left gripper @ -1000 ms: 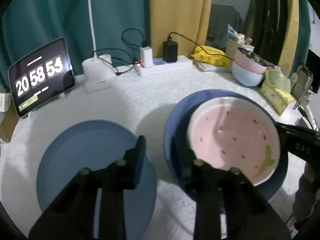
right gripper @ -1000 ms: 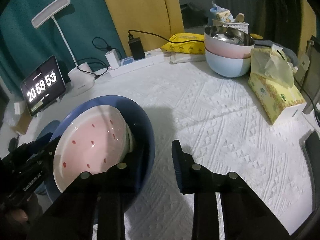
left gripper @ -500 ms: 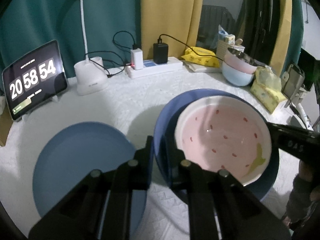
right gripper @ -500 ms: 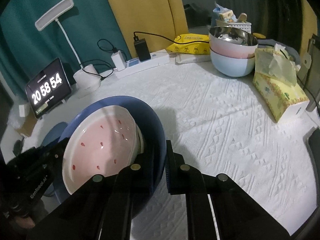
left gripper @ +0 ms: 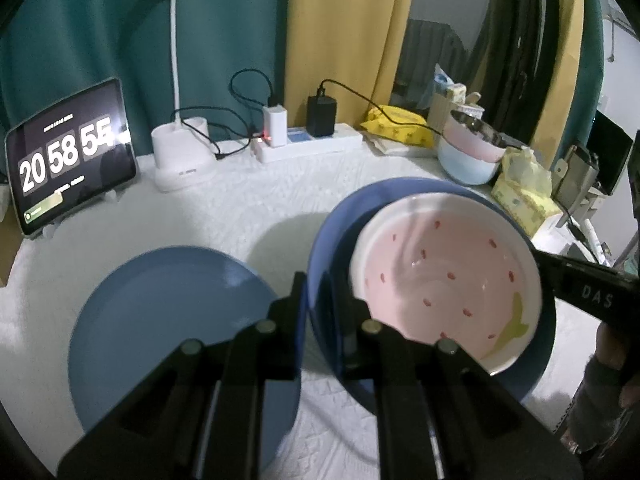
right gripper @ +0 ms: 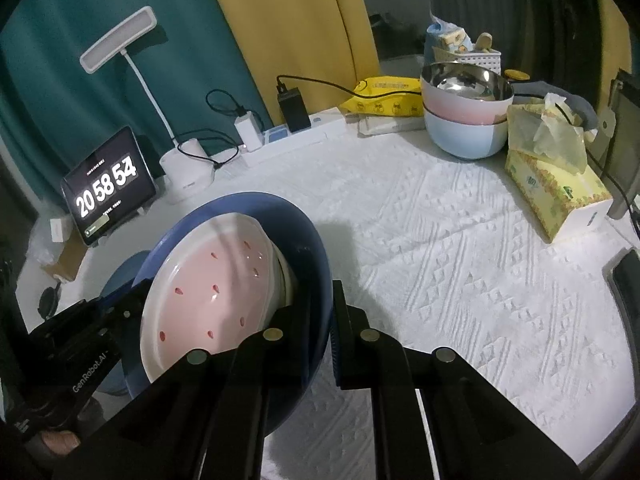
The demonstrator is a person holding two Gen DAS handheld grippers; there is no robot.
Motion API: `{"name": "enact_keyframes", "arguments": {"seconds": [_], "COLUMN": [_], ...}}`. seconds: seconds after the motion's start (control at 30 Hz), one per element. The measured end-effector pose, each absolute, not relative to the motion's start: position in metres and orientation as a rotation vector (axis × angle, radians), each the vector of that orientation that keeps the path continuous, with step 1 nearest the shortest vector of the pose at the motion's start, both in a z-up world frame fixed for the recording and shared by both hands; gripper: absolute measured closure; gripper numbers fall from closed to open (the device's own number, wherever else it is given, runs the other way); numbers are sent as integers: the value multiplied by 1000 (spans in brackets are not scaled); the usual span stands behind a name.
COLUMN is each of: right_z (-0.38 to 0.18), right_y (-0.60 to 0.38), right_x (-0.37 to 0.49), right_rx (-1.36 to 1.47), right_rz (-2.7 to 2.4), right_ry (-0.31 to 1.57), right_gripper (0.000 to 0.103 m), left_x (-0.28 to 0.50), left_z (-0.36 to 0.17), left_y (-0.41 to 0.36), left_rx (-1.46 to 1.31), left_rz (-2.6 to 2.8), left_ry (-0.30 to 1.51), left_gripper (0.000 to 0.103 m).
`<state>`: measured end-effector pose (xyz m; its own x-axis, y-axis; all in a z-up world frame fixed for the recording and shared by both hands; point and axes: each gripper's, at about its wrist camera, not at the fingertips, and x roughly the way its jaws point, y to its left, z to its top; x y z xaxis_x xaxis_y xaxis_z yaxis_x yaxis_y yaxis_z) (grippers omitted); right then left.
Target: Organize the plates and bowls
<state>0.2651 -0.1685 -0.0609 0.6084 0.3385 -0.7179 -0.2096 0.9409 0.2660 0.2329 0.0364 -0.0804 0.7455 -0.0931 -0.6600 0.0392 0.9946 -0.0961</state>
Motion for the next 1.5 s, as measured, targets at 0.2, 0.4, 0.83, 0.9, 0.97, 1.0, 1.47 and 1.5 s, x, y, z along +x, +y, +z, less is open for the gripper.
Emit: {"name": "enact_keyframes", "arguments": {"seconds": [0.2, 0.4, 0.83, 0.9, 0.97, 1.0, 1.47, 1.5], "right_z": [-49, -32, -8, -4, -1, -1, -9, -10], "right_y": [-168, -159, -127, -120, -112, -108, -41, -37], "right_x": [262, 258, 254, 253, 253, 254, 260, 261], "right_rx": [175, 165, 138, 130, 120, 117, 50, 47], "right_rz": [319, 329, 371, 380, 388, 391, 462, 466], "right_ry": [853, 823, 790, 786, 783, 783, 814, 817], "right_gripper": [93, 93, 92, 92, 92, 92, 92, 93], "left_x": [229, 223, 209, 206, 204, 203, 191, 191], "left_z": [-67, -51, -30, -28, -27, -27, -34, -35], "left_y": [42, 52, 88, 95, 102, 106, 169, 172], "left_rx": [-97, -97, -143, -152, -158, -161, -209, -211], "left_rz": [-83, -79, -53, -46, -38, -33, 39, 44], "left_ry": [703, 674, 622, 614, 609, 607, 606, 608], "left_gripper": [94, 94, 94, 94, 94, 94, 94, 94]}}
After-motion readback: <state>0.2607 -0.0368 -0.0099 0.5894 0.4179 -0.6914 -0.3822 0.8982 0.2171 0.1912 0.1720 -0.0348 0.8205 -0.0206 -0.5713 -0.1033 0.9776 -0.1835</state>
